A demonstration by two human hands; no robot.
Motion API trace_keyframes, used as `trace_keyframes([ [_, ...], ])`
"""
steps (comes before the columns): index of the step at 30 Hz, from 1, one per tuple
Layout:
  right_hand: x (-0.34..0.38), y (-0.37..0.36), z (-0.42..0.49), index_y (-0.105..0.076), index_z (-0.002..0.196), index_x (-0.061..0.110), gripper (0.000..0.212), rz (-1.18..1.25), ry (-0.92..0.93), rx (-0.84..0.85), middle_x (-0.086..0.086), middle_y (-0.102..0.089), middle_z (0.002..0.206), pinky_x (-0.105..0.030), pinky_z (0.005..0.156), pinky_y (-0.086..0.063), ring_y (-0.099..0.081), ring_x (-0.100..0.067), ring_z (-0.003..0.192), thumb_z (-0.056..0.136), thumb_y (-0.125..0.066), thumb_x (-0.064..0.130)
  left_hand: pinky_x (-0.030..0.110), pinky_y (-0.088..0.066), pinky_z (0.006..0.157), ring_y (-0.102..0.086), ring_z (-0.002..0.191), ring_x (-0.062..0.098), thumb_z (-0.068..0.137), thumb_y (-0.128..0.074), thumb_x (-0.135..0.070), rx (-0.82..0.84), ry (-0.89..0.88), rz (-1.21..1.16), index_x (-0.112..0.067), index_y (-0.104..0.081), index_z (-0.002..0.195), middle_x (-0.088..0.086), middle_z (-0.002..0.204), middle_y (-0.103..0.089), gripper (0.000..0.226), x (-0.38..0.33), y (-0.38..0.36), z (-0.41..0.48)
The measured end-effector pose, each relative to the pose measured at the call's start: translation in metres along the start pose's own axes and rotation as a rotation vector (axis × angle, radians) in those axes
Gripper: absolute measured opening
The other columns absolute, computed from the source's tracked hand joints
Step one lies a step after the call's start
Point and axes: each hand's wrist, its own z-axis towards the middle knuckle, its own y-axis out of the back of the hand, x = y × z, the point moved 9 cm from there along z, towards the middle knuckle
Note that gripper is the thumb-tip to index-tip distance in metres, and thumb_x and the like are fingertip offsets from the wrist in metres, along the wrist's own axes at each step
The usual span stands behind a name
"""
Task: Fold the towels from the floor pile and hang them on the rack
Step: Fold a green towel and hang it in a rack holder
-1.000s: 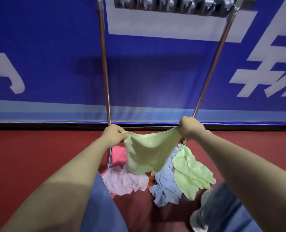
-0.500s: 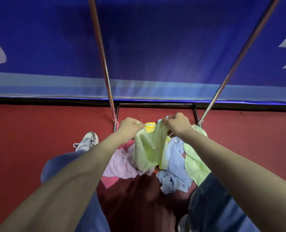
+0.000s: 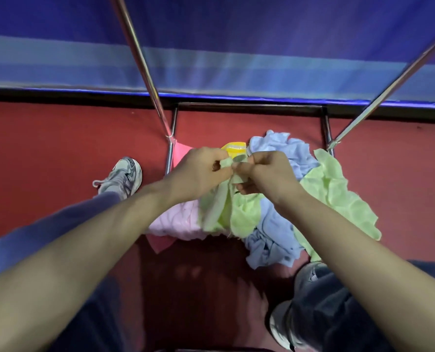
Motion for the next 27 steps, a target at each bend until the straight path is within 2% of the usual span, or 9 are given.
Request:
trace_keyframes([
  [3, -0.001, 0.007, -0.003, -0.057, 0.090, 0.001, 0.014, -0.008, -0.008, 0.014, -0.017, -0.062, 0.065, -0.034, 0.054, -0.057, -0.063, -0.024, 0.049, 0.087, -0.072, 0.000, 0.035, -0.039, 0.057, -0.038, 0.056, 0.015, 0.075, -0.061, -0.031, 0.004, -0.093, 0.122, -0.015, -0.059, 0.070, -0.008, 0.055, -0.042, 0.017, -0.011, 0.004, 0.003],
  [7, 0.004, 0.012, -0.010, -0.051, 0.108, 0.008, 0.028, -0.114, 0.122, -0.026, -0.020, -0.069, 0.065, -0.048, 0.063, -0.061, -0.068, -0.032, 0.055, 0.087, -0.064, -0.007, 0.032, -0.040, 0.059, -0.040, 0.054, 0.009, 0.075, -0.065, -0.030, -0.009, -0.044, 0.076, -0.016, -0.065, 0.074, -0.013, 0.052, -0.047, 0.013, -0.005, -0.005, -0.001],
  [10, 0.010, 0.009, -0.014, -0.064, 0.094, 0.011, 0.021, -0.230, 0.218, -0.004, -0.014, -0.073, 0.069, -0.051, 0.071, -0.061, -0.073, -0.029, 0.063, 0.087, -0.053, -0.005, 0.025, -0.033, 0.056, -0.038, 0.050, 0.003, 0.076, -0.063, -0.026, -0.026, -0.042, 0.017, -0.019, -0.067, 0.075, -0.019, 0.051, -0.049, 0.008, -0.009, -0.008, -0.002],
  [12, 0.011, 0.008, -0.013, -0.070, 0.084, 0.017, 0.019, -0.299, 0.229, 0.016, -0.006, -0.075, 0.071, -0.051, 0.077, -0.060, -0.073, -0.028, 0.070, 0.078, -0.058, 0.004, 0.025, -0.031, 0.055, -0.040, 0.050, 0.003, 0.075, -0.062, -0.025, -0.042, -0.042, 0.005, -0.019, -0.067, 0.076, -0.021, 0.053, -0.049, 0.008, -0.011, -0.003, -0.002],
  [15, 0.014, 0.009, -0.012, -0.070, 0.081, 0.026, 0.017, -0.418, 0.266, 0.039, -0.001, -0.075, 0.073, -0.047, 0.079, -0.058, -0.073, -0.023, 0.075, 0.066, -0.063, 0.022, 0.025, -0.039, 0.062, -0.047, 0.057, 0.003, 0.075, -0.065, -0.027, -0.035, -0.031, -0.013, -0.019, -0.072, 0.082, -0.016, 0.061, -0.056, 0.012, -0.011, -0.001, 0.001],
  [19, 0.016, 0.007, -0.010, -0.068, 0.085, 0.019, 0.008, -0.513, 0.349, 0.100, 0.004, -0.074, 0.070, -0.042, 0.079, -0.056, -0.071, -0.010, 0.068, 0.085, -0.073, 0.013, 0.033, -0.052, 0.071, -0.061, 0.067, 0.011, 0.076, -0.060, -0.021, 0.031, -0.006, 0.024, -0.022, -0.074, 0.090, -0.006, 0.073, -0.067, 0.020, -0.011, -0.012, -0.003],
  [22, 0.021, 0.003, -0.010, -0.065, 0.085, 0.024, 0.009, -0.674, 0.436, 0.084, 0.008, -0.071, 0.066, -0.041, 0.079, -0.054, -0.067, -0.012, 0.066, 0.088, -0.072, 0.020, 0.034, -0.053, 0.070, -0.063, 0.067, 0.017, 0.078, -0.059, -0.020, 0.035, 0.007, 0.068, -0.023, -0.072, 0.090, -0.001, 0.072, -0.070, 0.019, -0.009, -0.015, -0.006],
  [25, 0.023, 0.005, -0.007, -0.063, 0.084, 0.028, 0.011, -0.720, 0.442, 0.037, 0.007, -0.070, 0.069, -0.036, 0.076, -0.051, -0.065, -0.013, 0.069, 0.087, -0.072, 0.025, 0.021, -0.043, 0.067, -0.055, 0.059, -0.003, 0.084, -0.065, -0.011, 0.011, 0.013, 0.028, -0.024, -0.073, 0.089, -0.010, 0.066, -0.064, 0.016, -0.012, -0.009, -0.009],
  [27, 0.025, 0.008, -0.005, -0.061, 0.082, 0.028, 0.012, -0.714, 0.432, 0.011, 0.006, -0.070, 0.070, -0.033, 0.072, -0.049, -0.064, -0.013, 0.069, 0.087, -0.072, 0.026, 0.013, -0.040, 0.066, -0.053, 0.058, -0.009, 0.084, -0.064, -0.004, 0.007, 0.027, 0.001, -0.022, -0.074, 0.091, -0.016, 0.064, -0.061, 0.022, -0.015, -0.006, -0.010],
])
